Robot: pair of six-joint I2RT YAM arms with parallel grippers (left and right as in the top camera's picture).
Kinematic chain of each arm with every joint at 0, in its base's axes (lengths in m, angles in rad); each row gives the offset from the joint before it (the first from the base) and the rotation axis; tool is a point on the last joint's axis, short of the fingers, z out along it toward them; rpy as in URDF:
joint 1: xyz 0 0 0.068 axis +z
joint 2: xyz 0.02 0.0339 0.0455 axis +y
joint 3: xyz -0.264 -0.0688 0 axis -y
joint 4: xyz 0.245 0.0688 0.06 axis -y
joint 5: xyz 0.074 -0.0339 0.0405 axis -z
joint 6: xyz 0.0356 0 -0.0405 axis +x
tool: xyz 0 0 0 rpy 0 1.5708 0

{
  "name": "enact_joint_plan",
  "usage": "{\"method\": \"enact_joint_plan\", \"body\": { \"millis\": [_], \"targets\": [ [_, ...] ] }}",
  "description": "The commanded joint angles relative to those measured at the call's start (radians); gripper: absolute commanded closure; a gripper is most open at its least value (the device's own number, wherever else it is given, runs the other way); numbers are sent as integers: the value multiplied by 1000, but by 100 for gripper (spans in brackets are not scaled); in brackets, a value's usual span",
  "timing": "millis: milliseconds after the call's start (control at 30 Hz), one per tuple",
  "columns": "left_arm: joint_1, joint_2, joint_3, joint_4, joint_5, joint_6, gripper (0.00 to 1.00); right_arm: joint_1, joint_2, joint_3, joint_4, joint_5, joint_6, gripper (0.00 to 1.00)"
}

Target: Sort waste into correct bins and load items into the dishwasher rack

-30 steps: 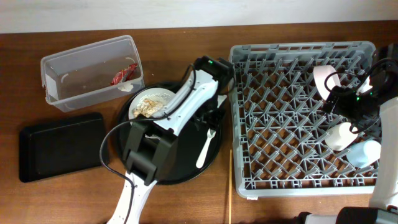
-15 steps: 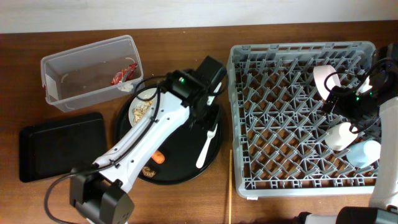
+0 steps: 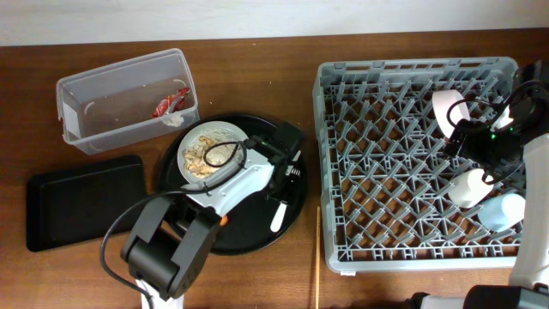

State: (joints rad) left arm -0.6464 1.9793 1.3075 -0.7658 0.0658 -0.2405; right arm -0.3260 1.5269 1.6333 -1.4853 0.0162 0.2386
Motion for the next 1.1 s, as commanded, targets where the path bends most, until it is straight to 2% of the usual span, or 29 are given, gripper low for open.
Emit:
{"method": "enact_joint_plan", "body": {
  "millis": [0, 33, 100, 167, 433, 467, 500, 633, 767, 900, 967, 1033, 1067],
  "targets": [
    [-19, 21, -8, 10, 13, 10, 44, -2, 0, 3, 0, -6, 2, 1],
    [-19, 22, -8, 9, 13, 10, 56, -2, 0, 3, 0, -6, 2, 1],
    [-19, 22, -8, 9, 14, 10, 70, -2, 0, 3, 0, -6, 2, 1],
    [-19, 22, -8, 10, 16, 10, 72, -2, 0, 3, 0, -6, 2, 1],
    [-18, 76, -11, -3, -22, 9, 70, -2, 0, 3, 0, -6, 2, 1],
    [-18, 76, -11, -4, -22, 9, 74, -2, 0, 3, 0, -6, 2, 1],
    [-18, 76, -11, -9, -23, 9, 85, -2, 0, 3, -1, -6, 2, 1],
    [-18, 76, 0, -31, -37, 9, 91, -2, 0, 3, -1, -5, 2, 1],
    [0, 72, 127, -151, -37, 10, 98, -2, 0, 3, -4, -5, 2, 1],
    [15, 62, 352, -324, -36, 10, 98, -2, 0, 3, -5, -5, -13, 1],
    [14, 48, 472, -373, 24, 10, 98, -2, 0, 3, -8, -5, -13, 1],
    [14, 31, 560, -330, 258, -3, 98, -2, 0, 3, -9, -5, -13, 1],
    [13, 30, 565, -296, 328, -40, 98, -2, 0, 3, -9, -5, -13, 1]
  ]
}}
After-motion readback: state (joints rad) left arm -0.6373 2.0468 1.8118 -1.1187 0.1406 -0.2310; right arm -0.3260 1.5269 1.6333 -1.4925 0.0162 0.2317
